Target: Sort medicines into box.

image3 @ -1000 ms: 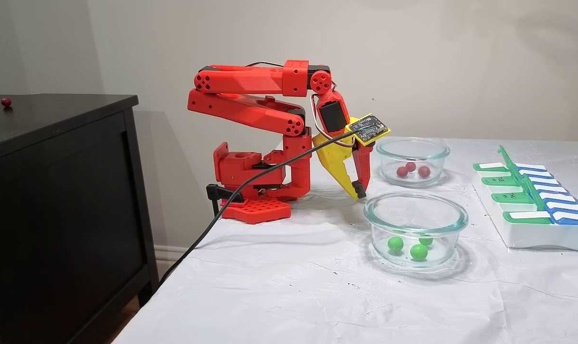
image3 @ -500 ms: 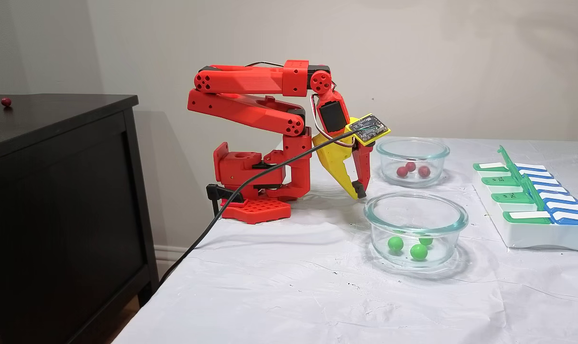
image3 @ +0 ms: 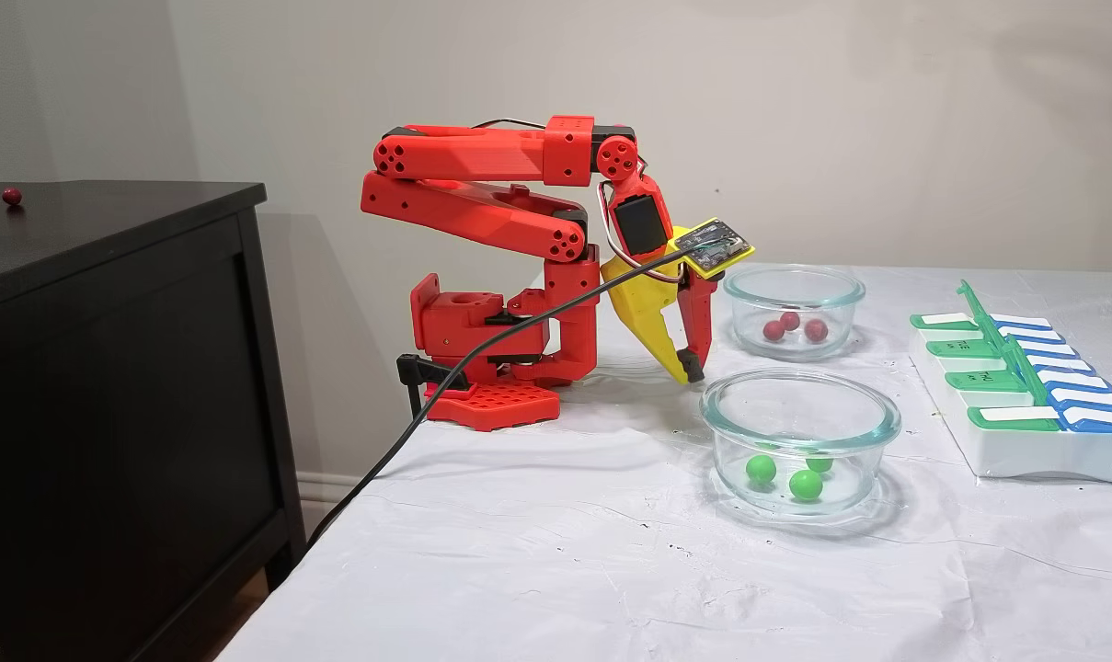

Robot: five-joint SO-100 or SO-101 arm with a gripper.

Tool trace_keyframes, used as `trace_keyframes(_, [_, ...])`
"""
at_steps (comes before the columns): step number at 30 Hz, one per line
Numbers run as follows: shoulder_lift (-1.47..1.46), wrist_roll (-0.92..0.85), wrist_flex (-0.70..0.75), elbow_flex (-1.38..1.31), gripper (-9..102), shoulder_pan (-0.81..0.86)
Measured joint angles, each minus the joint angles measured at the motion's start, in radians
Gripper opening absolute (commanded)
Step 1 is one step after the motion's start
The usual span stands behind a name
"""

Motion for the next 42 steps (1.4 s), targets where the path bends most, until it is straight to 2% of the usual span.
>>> trace_keyframes(4, [0.0, 0.003, -0.005, -0.018, 0, -0.02])
trace_keyframes(10, [-0.035, 0.109, -0.014, -0.253, 0, -0.094])
trace_keyframes(16, [-0.327, 0.247, 0.002, -0.584, 0, -0.253])
trace_keyframes(23, [-0.632, 0.348, 0.075, -0.913, 0, -0.364])
trace_keyframes(34, [-0.834, 0.454, 0.097, -1.097, 0, -0.523])
trace_keyframes(36, [-0.908, 0.457, 0.104, -1.146, 3, -0.534])
trace_keyframes(42, [-1.161, 0.459, 0.21, -1.29, 1, -0.555])
